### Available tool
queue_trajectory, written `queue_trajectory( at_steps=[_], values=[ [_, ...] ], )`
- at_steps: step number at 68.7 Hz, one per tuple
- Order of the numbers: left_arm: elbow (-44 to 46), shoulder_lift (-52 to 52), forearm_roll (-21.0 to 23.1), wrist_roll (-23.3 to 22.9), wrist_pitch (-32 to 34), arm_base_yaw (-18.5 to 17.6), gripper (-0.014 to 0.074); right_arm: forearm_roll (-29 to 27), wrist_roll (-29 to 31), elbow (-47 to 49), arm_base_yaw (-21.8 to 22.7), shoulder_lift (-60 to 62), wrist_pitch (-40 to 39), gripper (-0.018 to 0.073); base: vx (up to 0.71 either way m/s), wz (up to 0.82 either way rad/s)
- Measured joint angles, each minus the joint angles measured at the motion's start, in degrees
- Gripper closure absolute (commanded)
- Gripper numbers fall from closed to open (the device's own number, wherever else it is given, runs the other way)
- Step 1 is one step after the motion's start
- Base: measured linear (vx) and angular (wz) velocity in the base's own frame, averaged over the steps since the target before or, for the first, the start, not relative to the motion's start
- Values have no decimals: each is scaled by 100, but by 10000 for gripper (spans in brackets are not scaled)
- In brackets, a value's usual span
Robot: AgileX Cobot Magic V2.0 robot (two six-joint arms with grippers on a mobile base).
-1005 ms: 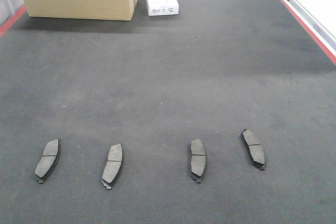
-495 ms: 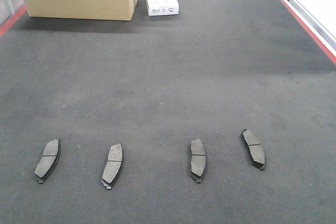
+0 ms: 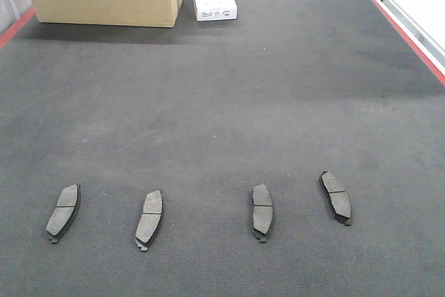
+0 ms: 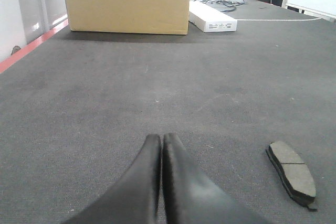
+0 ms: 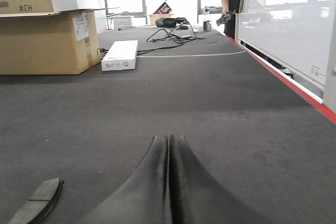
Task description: Move and align brake pads A on conveyor
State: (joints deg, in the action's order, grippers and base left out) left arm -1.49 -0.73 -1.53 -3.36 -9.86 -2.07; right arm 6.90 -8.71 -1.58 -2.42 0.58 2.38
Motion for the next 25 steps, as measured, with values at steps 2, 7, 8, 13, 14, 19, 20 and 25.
queue_trajectory(
  at_steps=[2, 7, 8, 13, 14, 19, 20, 25],
  values=[
    [0, 0, 0, 0, 0, 0, 603, 0, 0, 0, 0, 0, 0, 571, 0, 0],
    [0, 0, 0, 0, 0, 0, 603, 0, 0, 0, 0, 0, 0, 571, 0, 0],
    [0, 0, 0, 0, 0, 0, 603, 0, 0, 0, 0, 0, 0, 571, 0, 0],
    [0, 0, 0, 0, 0, 0, 603, 0, 0, 0, 0, 0, 0, 571, 0, 0],
    [0, 0, 0, 0, 0, 0, 603, 0, 0, 0, 0, 0, 0, 571, 0, 0],
    [0, 0, 0, 0, 0, 0, 603, 0, 0, 0, 0, 0, 0, 571, 0, 0],
    [0, 0, 0, 0, 0, 0, 603, 0, 0, 0, 0, 0, 0, 571, 0, 0],
    [0, 0, 0, 0, 0, 0, 603, 0, 0, 0, 0, 0, 0, 571, 0, 0]
  ],
)
